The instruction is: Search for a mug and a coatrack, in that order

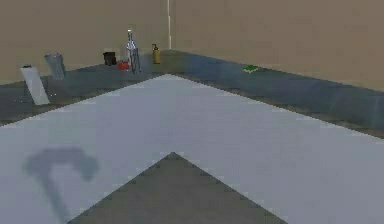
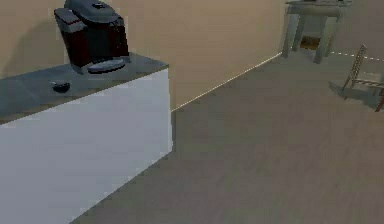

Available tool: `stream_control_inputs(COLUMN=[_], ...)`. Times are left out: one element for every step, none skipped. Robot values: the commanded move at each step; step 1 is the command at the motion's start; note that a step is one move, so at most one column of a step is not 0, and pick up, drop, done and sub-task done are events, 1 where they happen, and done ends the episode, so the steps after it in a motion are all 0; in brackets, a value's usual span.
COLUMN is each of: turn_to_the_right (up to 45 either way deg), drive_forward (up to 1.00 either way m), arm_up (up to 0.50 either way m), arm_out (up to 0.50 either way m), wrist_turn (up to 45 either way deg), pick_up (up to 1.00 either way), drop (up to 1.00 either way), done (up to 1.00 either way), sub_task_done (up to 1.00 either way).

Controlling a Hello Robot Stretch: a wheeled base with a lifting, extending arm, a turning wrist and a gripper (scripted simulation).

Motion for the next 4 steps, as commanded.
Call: stream_control_inputs(turn_to_the_right=[-3.0, 0.0, -30.0, 0.0], drive_forward=[0.00, 0.90, 0.00, 0.00], arm_up=[0.00, 0.00, 0.00, 0.00], arm_out=[0.00, 0.00, 0.00, 0.00], wrist_turn=[0.0, 0.0, 0.0, 0.0], pick_up=[0.00, 0.00, 0.00, 0.00], drop=[0.00, 0.00, 0.00, 0.00], done=[0.00, 0.00, 0.00, 0.00], sub_task_done=[0.00, 0.00, 0.00, 1.00])
